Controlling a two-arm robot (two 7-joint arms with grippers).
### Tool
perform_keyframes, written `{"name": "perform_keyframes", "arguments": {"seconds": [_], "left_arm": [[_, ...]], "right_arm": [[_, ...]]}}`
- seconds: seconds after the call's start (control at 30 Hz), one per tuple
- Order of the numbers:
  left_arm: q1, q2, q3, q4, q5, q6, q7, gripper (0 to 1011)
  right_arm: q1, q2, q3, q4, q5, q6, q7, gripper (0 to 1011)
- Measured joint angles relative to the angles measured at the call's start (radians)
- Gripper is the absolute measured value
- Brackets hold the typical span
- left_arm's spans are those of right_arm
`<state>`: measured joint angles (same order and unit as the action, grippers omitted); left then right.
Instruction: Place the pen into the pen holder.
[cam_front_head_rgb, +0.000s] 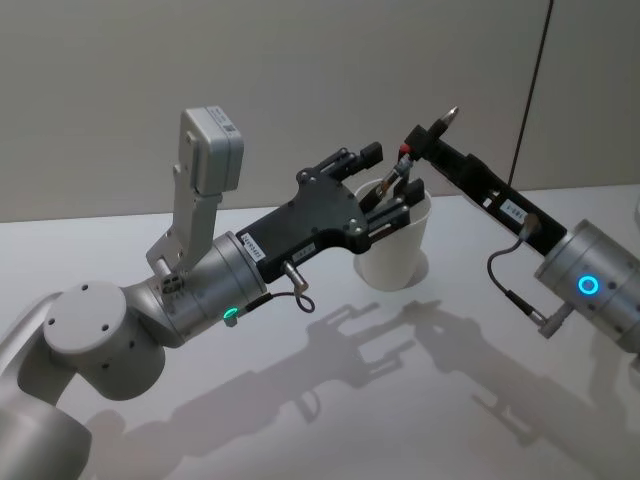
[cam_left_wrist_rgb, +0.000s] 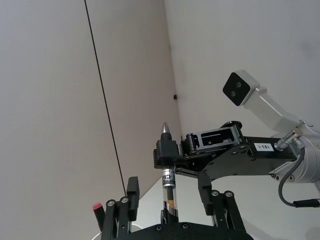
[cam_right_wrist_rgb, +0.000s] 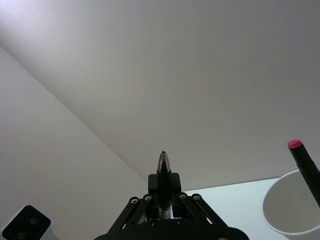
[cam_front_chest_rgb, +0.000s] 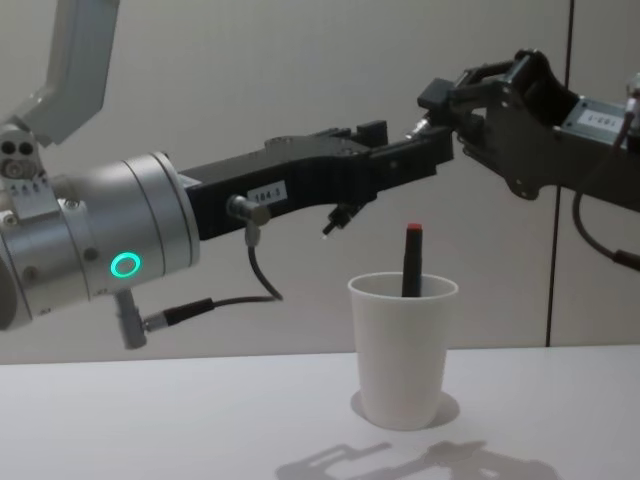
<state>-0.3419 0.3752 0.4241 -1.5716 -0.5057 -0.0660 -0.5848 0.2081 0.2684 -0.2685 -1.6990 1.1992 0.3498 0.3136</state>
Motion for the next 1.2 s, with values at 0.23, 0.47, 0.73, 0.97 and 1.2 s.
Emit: {"name": "perform_keyframes", "arguments": {"seconds": [0.23, 0.47, 0.73, 0.97, 1.2], "left_arm": [[0.0, 0.0, 0.0, 0.0, 0.0, 0.0, 0.0, 903], [0.0, 0.0, 0.0, 0.0, 0.0, 0.0, 0.0, 1001], [0.0, 0.0, 0.0, 0.0, 0.0, 0.0, 0.0, 1001], [0.0, 0.0, 0.0, 0.0, 0.0, 0.0, -0.001, 1001], [0.0, 0.0, 0.0, 0.0, 0.0, 0.0, -0.001, 1001]], "right_arm": [[0.0, 0.001, 0.0, 0.001, -0.001, -0.001, 0.001, 118], [0.013, 0.009, 0.003, 0.012, -0.029, -0.017, 0.011, 118], [0.048, 0.023, 0.012, 0.046, -0.126, -0.067, 0.04, 118], [0.086, 0.031, 0.018, 0.086, -0.227, -0.119, 0.074, 118], [0.129, 0.035, 0.019, 0.131, -0.343, -0.18, 0.11, 118]]}}
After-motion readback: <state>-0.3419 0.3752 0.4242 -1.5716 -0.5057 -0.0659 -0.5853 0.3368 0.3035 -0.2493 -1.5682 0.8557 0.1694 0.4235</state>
